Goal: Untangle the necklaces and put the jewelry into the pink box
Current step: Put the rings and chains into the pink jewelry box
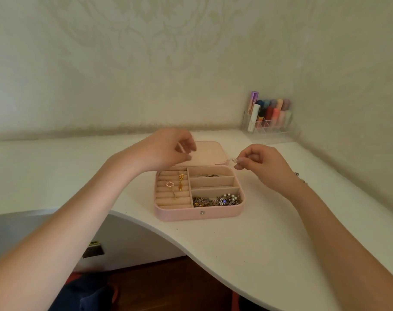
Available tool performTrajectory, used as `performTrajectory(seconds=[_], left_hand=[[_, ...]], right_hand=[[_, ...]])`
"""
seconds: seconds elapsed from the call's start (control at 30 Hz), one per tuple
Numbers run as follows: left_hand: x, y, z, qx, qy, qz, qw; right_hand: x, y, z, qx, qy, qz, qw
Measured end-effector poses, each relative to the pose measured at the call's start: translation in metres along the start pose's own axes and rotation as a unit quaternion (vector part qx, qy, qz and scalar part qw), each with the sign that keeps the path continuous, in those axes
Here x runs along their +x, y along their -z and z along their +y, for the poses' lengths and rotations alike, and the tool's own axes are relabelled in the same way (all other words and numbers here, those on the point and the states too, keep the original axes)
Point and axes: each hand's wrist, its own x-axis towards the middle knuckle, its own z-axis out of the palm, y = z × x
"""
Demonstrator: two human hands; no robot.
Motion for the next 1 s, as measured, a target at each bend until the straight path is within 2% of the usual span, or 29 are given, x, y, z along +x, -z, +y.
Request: performTrajectory(seconds=[0.07, 0.13, 0.3, 0.5, 0.7, 1.0], left_hand=[[-0.001, -0.008, 0.011, -0.059, -0.016, 0.036, 0.997], [0.001, -0.019, 0.023, -0.113, -0.016, 0.034, 0.993], [-0.002, -0.038, 0.044, -0.220, 0.005, 0.052, 0.974], [-0.001, -0.038, 0.040, -0.267, 0.023, 0.074, 0.961], [0.000, -0.028, 0.031, -0.227, 0.007, 0.096, 0.969], [-0.007, -0.013, 0.028, -0.217, -0.038, 0.125, 0.967]], right_hand=[[-0.003, -0.001, -0.012, 0.101, 0.010, -0.022, 0.995], [-0.007, -0.002, -0.023, 0.175, 0.016, -0.049, 0.983], [-0.013, -0.003, -0.034, 0.256, 0.005, -0.083, 0.963], [-0.014, 0.000, -0.034, 0.298, -0.033, -0.103, 0.948], [-0.014, 0.000, -0.035, 0.289, -0.048, -0.121, 0.949], [-0.014, 0.001, -0.038, 0.255, -0.029, -0.075, 0.964]])
